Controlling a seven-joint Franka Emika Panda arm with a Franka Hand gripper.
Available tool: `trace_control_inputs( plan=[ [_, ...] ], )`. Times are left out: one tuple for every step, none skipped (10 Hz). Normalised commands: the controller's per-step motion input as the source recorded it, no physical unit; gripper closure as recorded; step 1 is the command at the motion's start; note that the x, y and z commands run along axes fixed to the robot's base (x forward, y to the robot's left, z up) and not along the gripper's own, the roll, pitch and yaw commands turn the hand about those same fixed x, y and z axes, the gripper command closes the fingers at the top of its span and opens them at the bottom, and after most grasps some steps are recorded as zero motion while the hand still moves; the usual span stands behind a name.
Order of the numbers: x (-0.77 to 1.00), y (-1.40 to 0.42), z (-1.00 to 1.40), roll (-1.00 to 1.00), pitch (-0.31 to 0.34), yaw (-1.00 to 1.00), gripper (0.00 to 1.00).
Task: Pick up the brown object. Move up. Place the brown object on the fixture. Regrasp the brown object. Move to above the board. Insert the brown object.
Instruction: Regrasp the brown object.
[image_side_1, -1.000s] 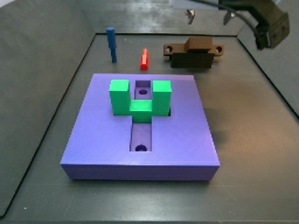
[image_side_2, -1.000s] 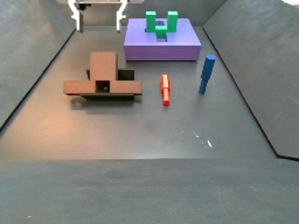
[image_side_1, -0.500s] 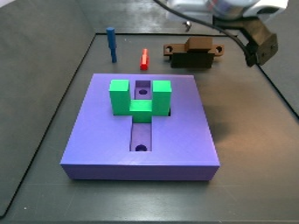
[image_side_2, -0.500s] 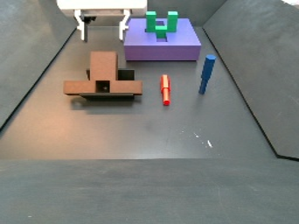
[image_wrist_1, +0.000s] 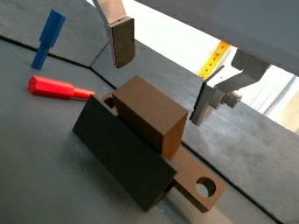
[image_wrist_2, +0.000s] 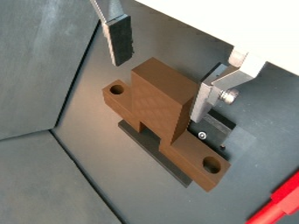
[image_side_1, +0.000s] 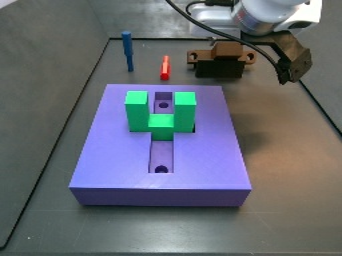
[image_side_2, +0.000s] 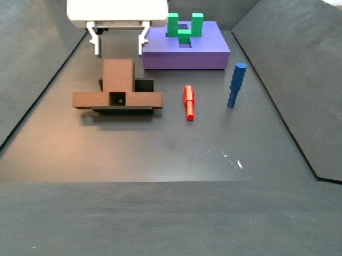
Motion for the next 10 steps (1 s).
trace_control_inputs(
  plan=[
    [0.09, 0.04, -0.23, 0.20, 0.000, 0.11, 0.00],
    [0.11, 0.05, -0.21, 0.17, 0.000, 0.12, 0.00],
    [0.12, 0.05, -0.18, 0.22, 0.000, 0.09, 0.00],
    [0.03, 0.09, -0.18, 0.21, 0.000, 0.07, 0.00],
    [0.01, 0.12, -0.18, 0.17, 0.000, 0.07, 0.00],
    [0.07, 0.09, -0.17, 0.19, 0.000, 0.10, 0.00],
    [0.11, 0.06, -0.15, 0.21, 0.000, 0.10, 0.00],
    [0.09, 0.06, -0.17, 0.19, 0.000, 0.10, 0.00],
    [0.07, 0.05, -0.20, 0.18, 0.000, 0.11, 0.00],
    [0.06, 0.03, -0.21, 0.13, 0.000, 0.09, 0.00]
  ],
)
